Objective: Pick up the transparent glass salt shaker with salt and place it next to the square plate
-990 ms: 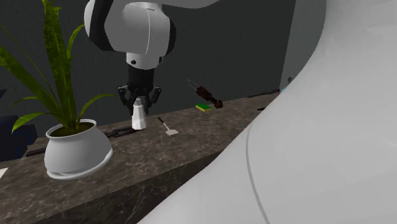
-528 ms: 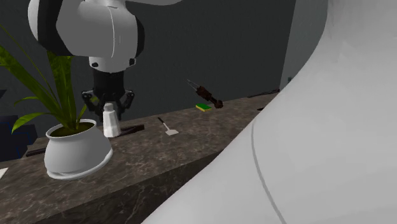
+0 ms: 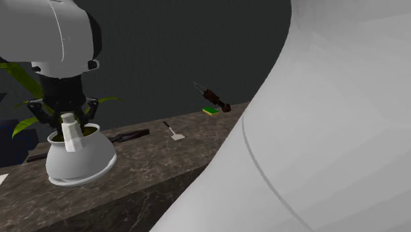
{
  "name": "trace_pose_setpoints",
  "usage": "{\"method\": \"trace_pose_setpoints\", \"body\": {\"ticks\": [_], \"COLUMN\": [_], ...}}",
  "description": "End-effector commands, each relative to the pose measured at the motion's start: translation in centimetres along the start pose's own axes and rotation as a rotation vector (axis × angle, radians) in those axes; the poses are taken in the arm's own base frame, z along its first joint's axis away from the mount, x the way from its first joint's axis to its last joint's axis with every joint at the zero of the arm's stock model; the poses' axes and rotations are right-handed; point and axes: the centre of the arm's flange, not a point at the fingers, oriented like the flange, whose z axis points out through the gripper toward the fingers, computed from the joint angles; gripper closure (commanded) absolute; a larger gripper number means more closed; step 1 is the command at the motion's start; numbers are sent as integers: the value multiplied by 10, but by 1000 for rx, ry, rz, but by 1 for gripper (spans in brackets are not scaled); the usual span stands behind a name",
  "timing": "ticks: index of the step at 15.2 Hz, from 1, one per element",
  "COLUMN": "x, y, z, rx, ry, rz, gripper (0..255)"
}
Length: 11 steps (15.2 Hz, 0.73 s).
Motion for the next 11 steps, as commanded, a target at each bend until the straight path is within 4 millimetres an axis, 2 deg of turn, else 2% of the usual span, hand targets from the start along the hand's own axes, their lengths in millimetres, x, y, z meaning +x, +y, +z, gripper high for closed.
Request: {"method": "trace_pose_setpoints", "body": {"ticks": [1,11], "x": [2,5], "y": [-25,-156], "z": [4,21], "rx": [1,1], "ry": [0,0], "rz": [2,2], "gripper": [255,255]}}
